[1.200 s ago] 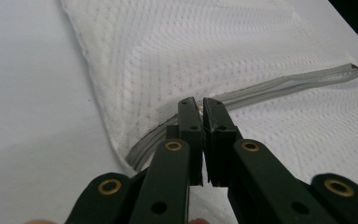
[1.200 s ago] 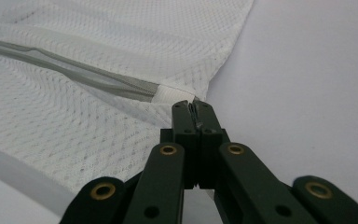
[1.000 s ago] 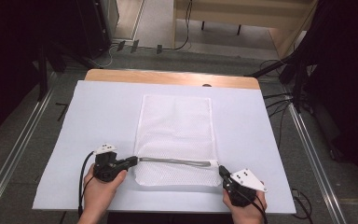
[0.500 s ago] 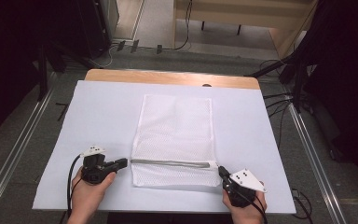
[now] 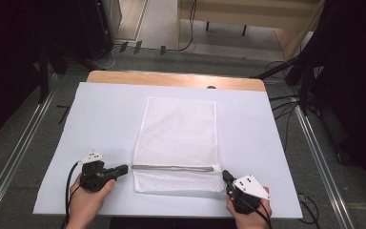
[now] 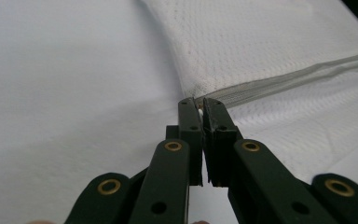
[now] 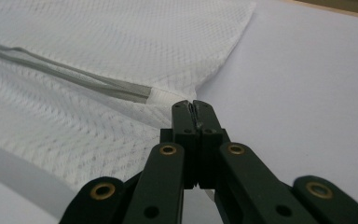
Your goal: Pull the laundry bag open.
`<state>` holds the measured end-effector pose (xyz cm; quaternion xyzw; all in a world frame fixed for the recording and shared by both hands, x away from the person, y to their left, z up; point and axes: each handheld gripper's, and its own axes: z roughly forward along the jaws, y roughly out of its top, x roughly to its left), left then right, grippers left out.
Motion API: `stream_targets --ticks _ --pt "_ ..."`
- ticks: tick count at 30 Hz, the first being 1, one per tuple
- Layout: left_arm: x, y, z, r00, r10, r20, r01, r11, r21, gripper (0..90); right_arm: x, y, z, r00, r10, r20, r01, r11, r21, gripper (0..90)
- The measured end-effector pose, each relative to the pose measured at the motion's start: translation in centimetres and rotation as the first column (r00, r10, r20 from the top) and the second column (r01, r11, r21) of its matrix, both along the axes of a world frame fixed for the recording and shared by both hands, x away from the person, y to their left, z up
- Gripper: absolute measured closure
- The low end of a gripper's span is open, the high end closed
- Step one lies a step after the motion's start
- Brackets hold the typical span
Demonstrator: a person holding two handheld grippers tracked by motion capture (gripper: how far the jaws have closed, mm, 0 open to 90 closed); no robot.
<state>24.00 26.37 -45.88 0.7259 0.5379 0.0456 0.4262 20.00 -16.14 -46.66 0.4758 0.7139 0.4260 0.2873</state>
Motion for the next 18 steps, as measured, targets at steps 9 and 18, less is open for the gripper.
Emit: stream_targets --ticks 9,18 --pt "-0.6 0.1 0.7 0.9935 0.035 0.108 -0.035 0.9994 -0.009 44.3 0.2 -0.4 -0.2 0.9994 -0.016 0.032 0.013 0.998 0.069 61.6" --pt "-1.0 1.3 1.0 0.9736 0.105 0.203 -0.122 0.9896 0.075 9.1 0.7 -2.1 0.3 0.9962 0.063 0.060 -0.072 0.983 0.170 43.0"
